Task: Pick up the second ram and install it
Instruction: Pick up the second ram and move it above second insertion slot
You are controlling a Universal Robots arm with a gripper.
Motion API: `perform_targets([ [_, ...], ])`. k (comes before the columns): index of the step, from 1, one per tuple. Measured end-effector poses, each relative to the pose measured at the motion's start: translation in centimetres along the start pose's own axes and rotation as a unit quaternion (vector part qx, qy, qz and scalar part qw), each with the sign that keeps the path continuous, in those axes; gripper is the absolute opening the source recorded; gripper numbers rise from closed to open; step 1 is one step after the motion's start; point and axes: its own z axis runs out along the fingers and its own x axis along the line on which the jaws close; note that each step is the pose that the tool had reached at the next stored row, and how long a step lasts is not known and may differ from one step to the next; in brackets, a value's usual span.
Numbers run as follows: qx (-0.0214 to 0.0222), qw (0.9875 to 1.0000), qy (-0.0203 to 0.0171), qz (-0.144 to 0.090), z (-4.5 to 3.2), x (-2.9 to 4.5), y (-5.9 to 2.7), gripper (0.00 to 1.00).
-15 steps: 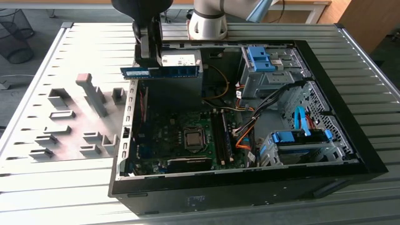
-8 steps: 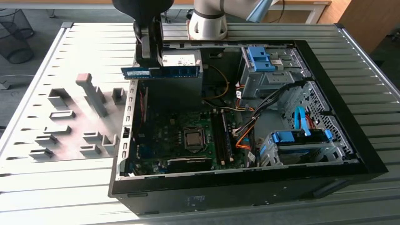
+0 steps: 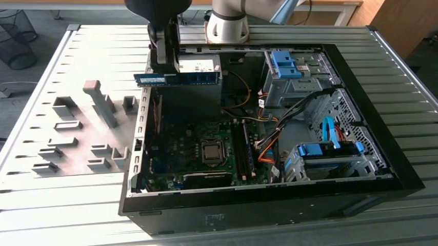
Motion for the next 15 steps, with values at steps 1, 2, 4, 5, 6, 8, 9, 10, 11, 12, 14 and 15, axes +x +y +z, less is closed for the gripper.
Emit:
perform_targets([
  [1,0.0000,1.0000,0.0000,0.000,0.00,0.00,-0.02,0.14],
  [2,0.0000,1.0000,0.0000,0.000,0.00,0.00,-0.05,0.14],
  [4,0.0000,1.0000,0.0000,0.000,0.01,0.00,-0.09,0.14],
  [5,0.0000,1.0000,0.0000,0.000,0.01,0.00,-0.11,0.14],
  [6,0.0000,1.0000,0.0001,0.000,0.02,0.00,-0.14,0.14],
  [8,0.0000,1.0000,0.0000,0.000,0.02,0.00,-0.19,0.14],
  [9,0.0000,1.0000,0.0001,0.000,0.03,0.00,-0.22,0.14],
  [10,0.0000,1.0000,0.0000,0.000,0.03,0.00,-0.26,0.14],
  [11,0.0000,1.0000,0.0000,0.000,0.04,0.00,-0.29,0.14],
  [12,0.0000,1.0000,0.0000,0.000,0.04,0.00,-0.32,0.14],
  [14,0.0000,1.0000,0.0000,0.000,0.05,0.00,-0.40,0.14],
  [15,0.0000,1.0000,0.0000,0.000,0.06,0.00,-0.43,0.14],
])
